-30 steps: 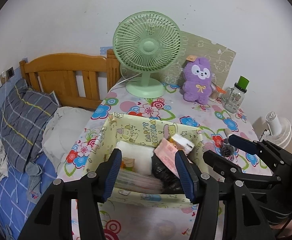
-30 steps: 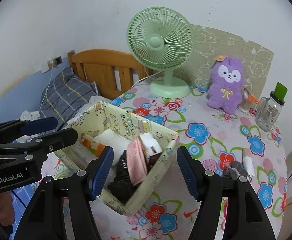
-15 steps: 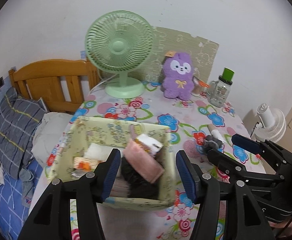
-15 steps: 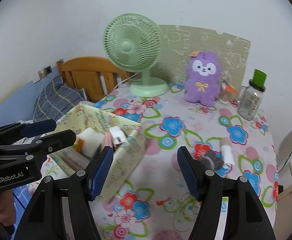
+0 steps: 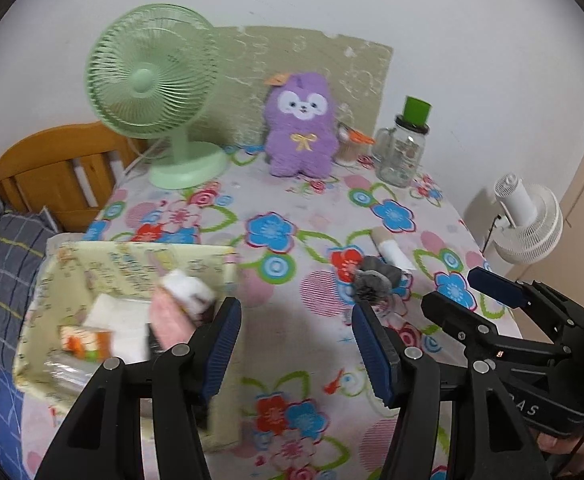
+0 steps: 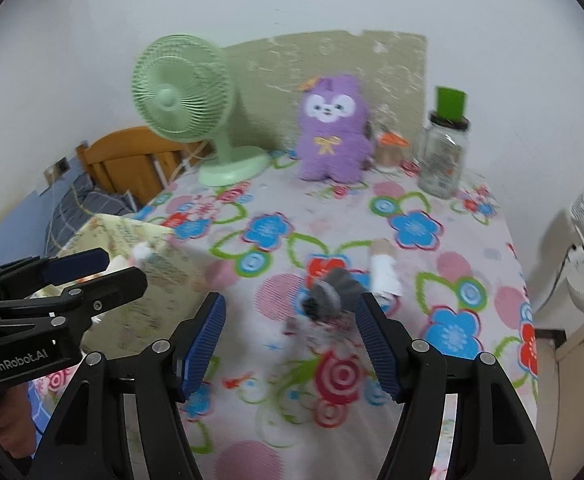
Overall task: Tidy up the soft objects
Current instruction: 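Grasp the grey knit cloth bundle with the left tool while the right moves toward the white roll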
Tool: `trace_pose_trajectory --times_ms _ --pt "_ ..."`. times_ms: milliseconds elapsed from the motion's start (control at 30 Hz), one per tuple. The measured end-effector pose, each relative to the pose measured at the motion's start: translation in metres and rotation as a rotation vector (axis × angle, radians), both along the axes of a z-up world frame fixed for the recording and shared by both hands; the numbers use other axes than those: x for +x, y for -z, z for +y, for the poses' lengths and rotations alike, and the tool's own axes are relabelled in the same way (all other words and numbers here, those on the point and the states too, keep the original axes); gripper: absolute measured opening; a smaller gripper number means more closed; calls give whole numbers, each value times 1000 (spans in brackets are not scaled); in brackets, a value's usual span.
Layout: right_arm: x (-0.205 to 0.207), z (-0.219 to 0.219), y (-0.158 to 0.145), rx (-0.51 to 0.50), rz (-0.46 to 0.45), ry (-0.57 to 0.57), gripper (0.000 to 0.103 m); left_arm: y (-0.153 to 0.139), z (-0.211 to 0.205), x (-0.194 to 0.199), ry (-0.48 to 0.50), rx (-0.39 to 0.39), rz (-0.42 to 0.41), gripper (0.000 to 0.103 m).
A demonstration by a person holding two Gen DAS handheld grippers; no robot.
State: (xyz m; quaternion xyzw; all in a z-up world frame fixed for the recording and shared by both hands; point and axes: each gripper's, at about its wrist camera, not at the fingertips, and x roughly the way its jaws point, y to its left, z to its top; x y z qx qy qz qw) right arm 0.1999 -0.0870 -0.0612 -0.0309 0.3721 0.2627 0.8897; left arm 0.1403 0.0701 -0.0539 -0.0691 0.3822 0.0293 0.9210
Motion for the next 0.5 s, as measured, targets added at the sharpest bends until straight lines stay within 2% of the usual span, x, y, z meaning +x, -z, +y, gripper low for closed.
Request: trace_pose_trajectory --times_ms 333,500 --pt "31 -50 27 -43 30 109 70 28 -53 43 103 35 52 60" --pt "48 -61 44 -63 60 127 70 45 -70 68 144 19 85 59"
